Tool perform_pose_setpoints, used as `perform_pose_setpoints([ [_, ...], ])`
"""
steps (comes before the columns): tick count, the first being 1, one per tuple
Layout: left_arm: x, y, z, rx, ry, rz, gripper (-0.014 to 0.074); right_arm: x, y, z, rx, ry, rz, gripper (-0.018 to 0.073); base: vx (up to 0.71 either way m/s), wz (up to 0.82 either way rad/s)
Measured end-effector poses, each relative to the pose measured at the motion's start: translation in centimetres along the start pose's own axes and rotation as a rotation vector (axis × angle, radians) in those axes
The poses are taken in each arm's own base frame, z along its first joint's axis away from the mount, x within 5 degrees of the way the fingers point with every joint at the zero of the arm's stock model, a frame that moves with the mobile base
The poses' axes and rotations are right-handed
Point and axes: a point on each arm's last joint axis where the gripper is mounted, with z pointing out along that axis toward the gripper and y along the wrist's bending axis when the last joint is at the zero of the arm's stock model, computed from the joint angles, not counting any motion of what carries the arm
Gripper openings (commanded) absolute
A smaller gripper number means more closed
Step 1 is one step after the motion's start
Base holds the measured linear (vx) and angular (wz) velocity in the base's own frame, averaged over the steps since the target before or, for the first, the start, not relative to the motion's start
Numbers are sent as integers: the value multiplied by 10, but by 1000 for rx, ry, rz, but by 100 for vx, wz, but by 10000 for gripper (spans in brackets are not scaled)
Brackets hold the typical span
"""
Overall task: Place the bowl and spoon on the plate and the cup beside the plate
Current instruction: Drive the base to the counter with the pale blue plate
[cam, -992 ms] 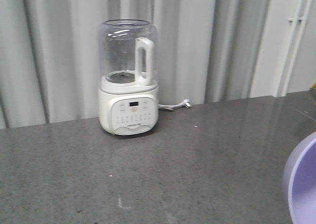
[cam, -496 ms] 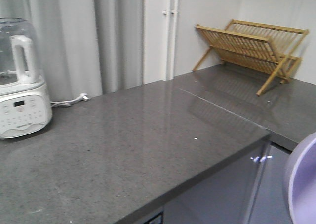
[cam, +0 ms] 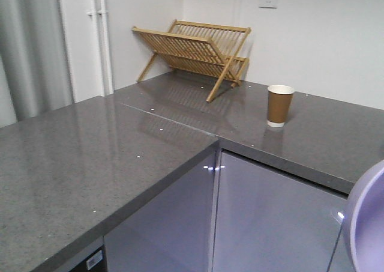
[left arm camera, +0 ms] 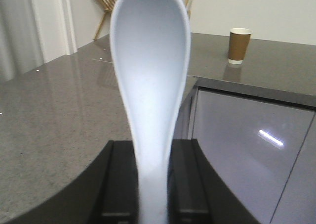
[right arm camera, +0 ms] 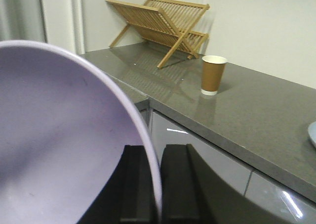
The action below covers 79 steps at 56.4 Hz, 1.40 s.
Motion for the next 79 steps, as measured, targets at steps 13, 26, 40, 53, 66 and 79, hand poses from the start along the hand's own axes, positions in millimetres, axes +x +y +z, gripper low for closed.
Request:
perform_pose_setpoints([
  [13, 0, 0, 0, 0, 0, 0, -3, 0, 0, 0, 0, 0, 0, -9, -1, -43],
  [26, 0, 0, 0, 0, 0, 0, -3, 0, 0, 0, 0, 0, 0, -9, 8, -43],
  [40, 0, 0, 0, 0, 0, 0, -3, 0, 0, 0, 0, 0, 0, -9, 17, -49],
  [53, 0, 0, 0, 0, 0, 0, -3, 0, 0, 0, 0, 0, 0, -9, 24, -38],
  [66, 0, 0, 0, 1, 0, -1, -3, 0, 0, 0, 0, 0, 0, -9, 32, -15],
  [79, 0, 0, 0, 1, 0, -1, -3, 0, 0, 0, 0, 0, 0, -9, 38, 4],
])
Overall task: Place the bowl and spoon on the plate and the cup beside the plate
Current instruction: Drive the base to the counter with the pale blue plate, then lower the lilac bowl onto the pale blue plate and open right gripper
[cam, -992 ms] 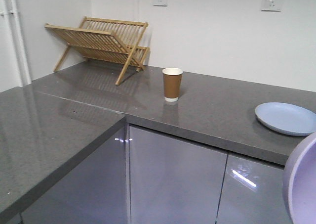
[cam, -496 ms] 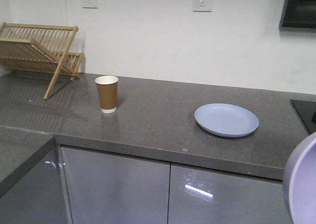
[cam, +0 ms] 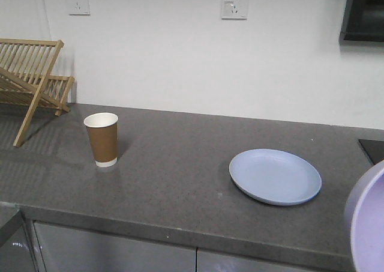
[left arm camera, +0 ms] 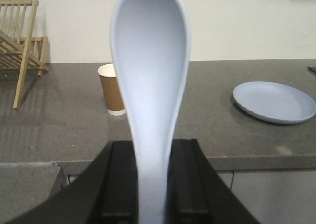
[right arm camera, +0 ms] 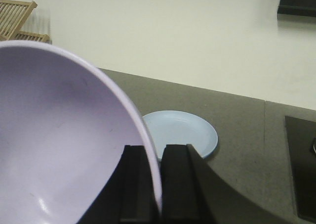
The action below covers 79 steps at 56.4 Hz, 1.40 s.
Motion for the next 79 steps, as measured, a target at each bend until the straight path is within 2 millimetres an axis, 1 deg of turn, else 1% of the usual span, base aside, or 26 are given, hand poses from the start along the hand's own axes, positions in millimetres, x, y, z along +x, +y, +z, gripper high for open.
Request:
perform_pose_setpoints([
  [22, 0, 0, 0, 0, 0, 0, -3, 0, 0, 0, 0, 0, 0, -9, 39, -2],
  [40, 0, 0, 0, 0, 0, 0, -3, 0, 0, 0, 0, 0, 0, -9, 30, -24],
  [58, 0, 0, 0, 0, 1, 0, -3, 0, 0, 0, 0, 0, 0, -9, 15, -30],
  [79, 0, 0, 0, 0, 1, 0, -3, 0, 0, 0, 0, 0, 0, -9, 2, -3],
])
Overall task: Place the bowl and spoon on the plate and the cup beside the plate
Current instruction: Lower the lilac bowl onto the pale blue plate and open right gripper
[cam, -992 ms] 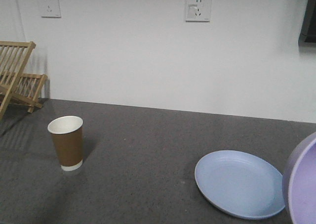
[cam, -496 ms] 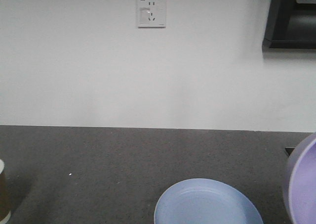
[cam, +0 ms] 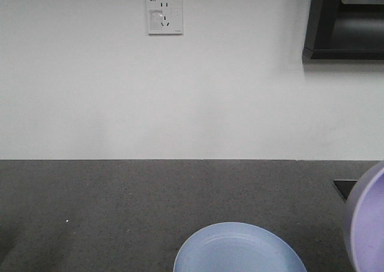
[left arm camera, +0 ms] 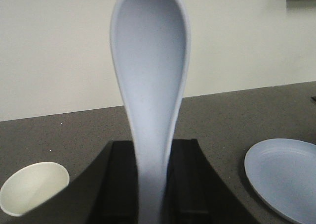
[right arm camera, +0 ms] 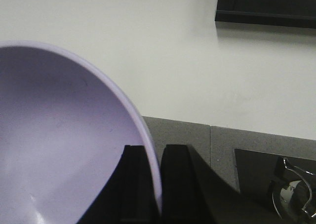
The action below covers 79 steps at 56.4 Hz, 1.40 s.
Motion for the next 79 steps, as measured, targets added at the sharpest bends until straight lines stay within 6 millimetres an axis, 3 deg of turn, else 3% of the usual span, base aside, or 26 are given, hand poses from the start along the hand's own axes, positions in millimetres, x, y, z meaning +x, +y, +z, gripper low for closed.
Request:
perform_pose_setpoints([
  [58, -6, 0, 0, -5, -71, 0, -3, -1, -1, 3, 2, -6, 9, -9, 0, 0],
  [64, -6, 0, 0, -5, -71, 0, -3, 2, -1, 19, -22, 62, 31, -9, 0, 0],
  [71, -6, 0, 0, -5, -71, 0, -3, 10, 6, 57, -113, 252, 33, -9, 0, 0],
  [79, -6, 0, 0, -5, -71, 0, -3, 25, 22, 120, -221, 533, -3, -9, 0, 0],
])
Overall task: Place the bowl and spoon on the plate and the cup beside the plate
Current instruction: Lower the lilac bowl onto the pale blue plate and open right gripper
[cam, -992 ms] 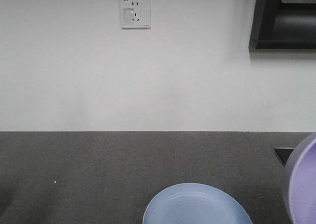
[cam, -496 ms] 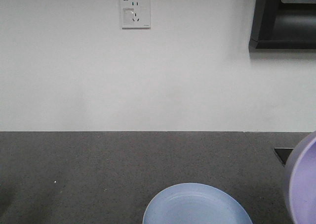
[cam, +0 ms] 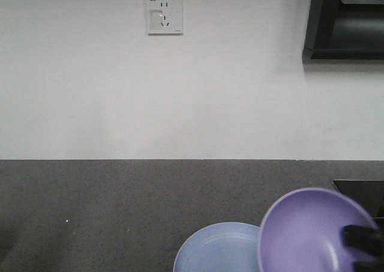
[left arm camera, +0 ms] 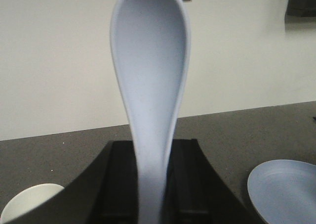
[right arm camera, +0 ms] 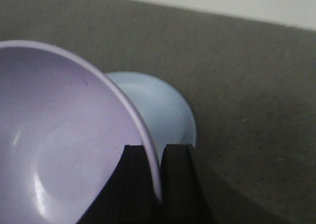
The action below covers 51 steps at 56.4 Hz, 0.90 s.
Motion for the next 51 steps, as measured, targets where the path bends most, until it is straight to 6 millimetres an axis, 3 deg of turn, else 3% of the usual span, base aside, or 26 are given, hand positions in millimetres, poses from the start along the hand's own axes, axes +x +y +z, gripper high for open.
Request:
perform_pose_setpoints([
  [15, 0, 0, 0, 0, 0, 0, -3, -31, -6, 116, -64, 278, 50, -9, 0, 0],
  [28, 0, 0, 0, 0, 3, 0, -3, -37, -8, 194, -119, 412, 105, -9, 0, 0],
  [39, 1, 0, 0, 2, 13, -1, -3, -32, -6, 225, -139, 456, 130, -6, 0, 0],
  [51, 2, 0, 0, 2, 22, -1, -3, -33, -7, 227, -140, 446, 112, 62, 0, 0],
])
